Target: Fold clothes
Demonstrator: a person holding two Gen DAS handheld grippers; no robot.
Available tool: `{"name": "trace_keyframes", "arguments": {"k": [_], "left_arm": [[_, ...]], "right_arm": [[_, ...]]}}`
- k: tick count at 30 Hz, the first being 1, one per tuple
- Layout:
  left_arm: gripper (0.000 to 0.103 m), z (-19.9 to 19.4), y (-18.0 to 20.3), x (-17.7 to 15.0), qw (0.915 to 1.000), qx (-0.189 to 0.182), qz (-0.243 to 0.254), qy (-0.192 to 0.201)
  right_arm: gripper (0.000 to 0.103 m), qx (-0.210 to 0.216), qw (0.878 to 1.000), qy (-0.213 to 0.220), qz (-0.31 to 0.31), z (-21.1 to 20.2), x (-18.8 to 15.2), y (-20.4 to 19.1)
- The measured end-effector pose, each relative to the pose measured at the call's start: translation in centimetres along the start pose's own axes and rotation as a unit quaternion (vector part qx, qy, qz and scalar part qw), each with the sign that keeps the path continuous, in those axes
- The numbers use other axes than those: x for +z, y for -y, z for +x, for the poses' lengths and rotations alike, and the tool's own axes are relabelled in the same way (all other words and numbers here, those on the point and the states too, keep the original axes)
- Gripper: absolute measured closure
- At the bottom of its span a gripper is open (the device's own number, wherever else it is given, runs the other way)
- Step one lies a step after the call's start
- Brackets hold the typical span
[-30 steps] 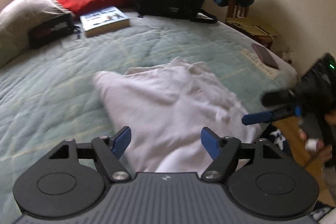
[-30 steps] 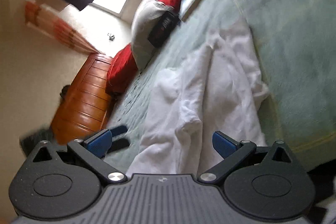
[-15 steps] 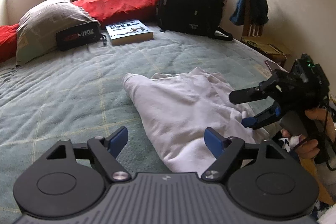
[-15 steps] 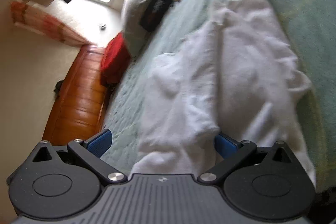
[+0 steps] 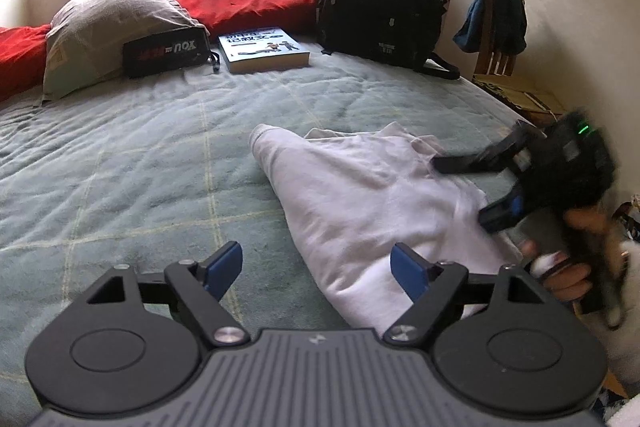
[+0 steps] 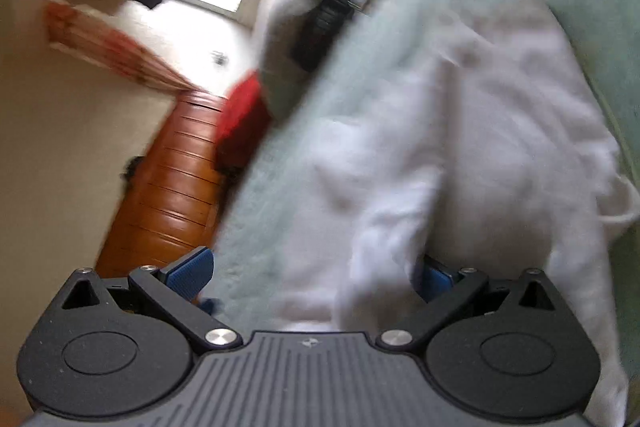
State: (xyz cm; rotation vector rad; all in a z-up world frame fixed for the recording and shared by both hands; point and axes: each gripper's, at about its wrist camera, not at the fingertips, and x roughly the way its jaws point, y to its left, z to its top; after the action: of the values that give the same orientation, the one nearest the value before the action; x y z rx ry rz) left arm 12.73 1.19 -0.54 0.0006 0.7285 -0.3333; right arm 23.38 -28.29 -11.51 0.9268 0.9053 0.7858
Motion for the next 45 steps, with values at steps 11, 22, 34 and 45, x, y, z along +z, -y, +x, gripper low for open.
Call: {"name": "trace_keyframes", "arguments": {"k": [11, 22, 34, 45], "left_arm": [[0.021, 0.3, -0.1, -0.6, 1.0000, -0.001, -0.006, -0.007], [0.021, 0.4, 0.2, -1.0, 0.9999, 0.006, -0.002, -0.014], [0.020, -0.1, 0.1, -1.0, 0.9999, 0.004, 0.006, -0.011], [0.020, 0.1, 0.0, -0.8, 0.9999, 0.001, 0.007, -0.014]], "right_arm": [[0.045, 0.008, 0.996, 0.083, -0.013, -1.6, -1.4, 2.0], [0.083, -0.046, 0.994, 0.091, -0.036, -0.2, -1.4, 2.1], [0.085, -0.164, 0.966, 0.063, -0.188, -3.6, 2.6, -4.3], [0.086, -0.191, 0.966, 0.044, -0.170, -5.9, 4.0, -2.8]]}}
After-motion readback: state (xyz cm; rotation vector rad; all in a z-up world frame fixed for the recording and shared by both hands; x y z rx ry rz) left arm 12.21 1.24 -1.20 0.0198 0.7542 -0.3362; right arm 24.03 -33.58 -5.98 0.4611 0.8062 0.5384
